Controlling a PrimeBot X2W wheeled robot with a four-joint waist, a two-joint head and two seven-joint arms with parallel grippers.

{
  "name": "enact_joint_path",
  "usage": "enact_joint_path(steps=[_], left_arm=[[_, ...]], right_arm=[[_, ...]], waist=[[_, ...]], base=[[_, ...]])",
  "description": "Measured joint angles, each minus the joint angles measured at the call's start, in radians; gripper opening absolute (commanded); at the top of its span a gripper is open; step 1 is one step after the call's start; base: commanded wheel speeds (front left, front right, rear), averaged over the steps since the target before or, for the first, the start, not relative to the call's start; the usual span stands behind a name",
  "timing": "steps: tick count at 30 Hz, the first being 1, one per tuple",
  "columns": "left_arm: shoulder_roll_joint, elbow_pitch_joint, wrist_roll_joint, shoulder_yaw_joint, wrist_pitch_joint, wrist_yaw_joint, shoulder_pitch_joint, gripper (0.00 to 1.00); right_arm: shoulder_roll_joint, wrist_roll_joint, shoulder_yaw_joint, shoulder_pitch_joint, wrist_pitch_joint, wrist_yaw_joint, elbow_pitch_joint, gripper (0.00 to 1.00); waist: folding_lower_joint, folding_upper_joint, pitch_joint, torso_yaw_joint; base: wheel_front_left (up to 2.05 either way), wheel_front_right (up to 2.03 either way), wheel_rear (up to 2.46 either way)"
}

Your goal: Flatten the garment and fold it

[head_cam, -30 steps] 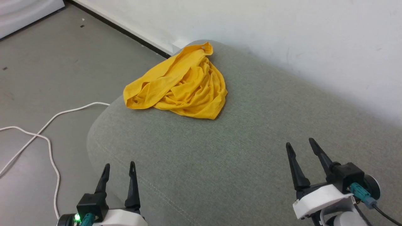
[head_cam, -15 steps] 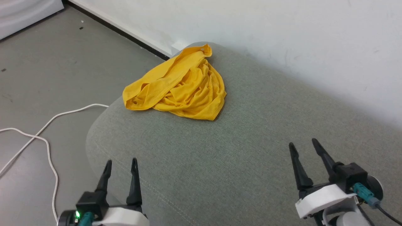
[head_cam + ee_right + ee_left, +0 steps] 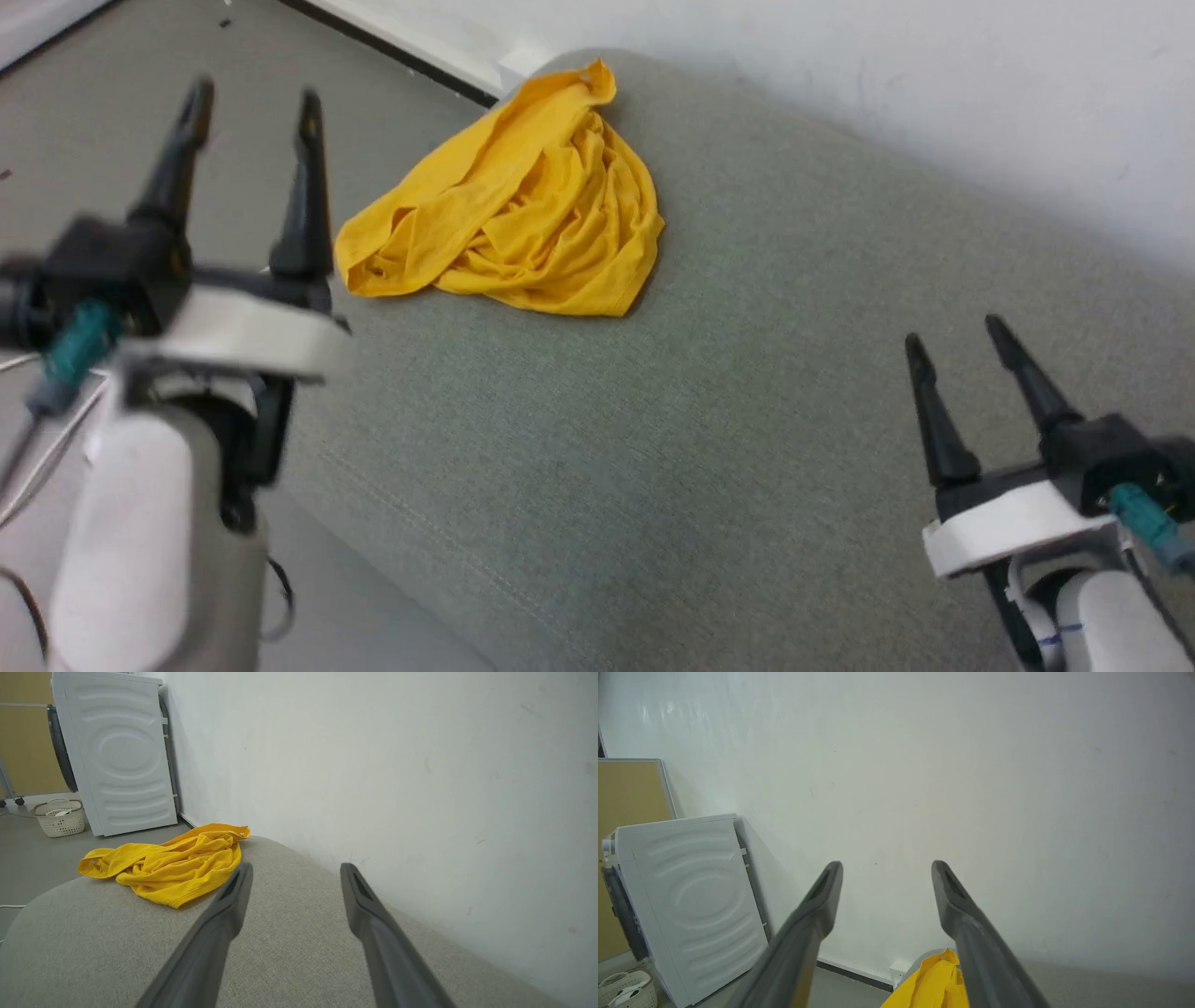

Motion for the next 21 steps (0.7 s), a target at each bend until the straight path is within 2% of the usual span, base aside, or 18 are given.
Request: enact_joint_path(steps=[4, 10, 15, 21], left_arm=[[0.051, 0.088, -0.001, 0.013, 0.068, -0.026, -0.178, 1.00], [0.075, 0.298, -0.090, 0.051, 0.180, -0.056, -0.352, 1.00], [0.107, 0.438, -0.148, 0.049, 0.253, -0.094, -0.435, 1.00], [0.127, 0.550, -0.188, 0.039, 0.309, -0.108, -0.481, 1.00]], right_arm=[[-0.052, 0.000, 0.015, -0.026, 0.079, 0.000, -0.122, 1.00], [-0.126, 0.012, 0.057, -0.077, 0.188, 0.000, -0.295, 1.00], [-0.160, 0.038, 0.074, -0.106, 0.262, 0.000, -0.403, 1.00], [-0.188, 0.047, 0.075, -0.130, 0.328, 0.000, -0.503, 1.00]], waist=[[0.0001, 0.0000, 0.066, -0.015], [0.0002, 0.0000, 0.176, -0.046], [0.0003, 0.0000, 0.265, -0.079], [0.0002, 0.0000, 0.355, -0.133]], base=[[0.00, 0.00, 0.00], [0.00, 0.00, 0.00], [0.00, 0.00, 0.00], [0.00, 0.00, 0.00]])
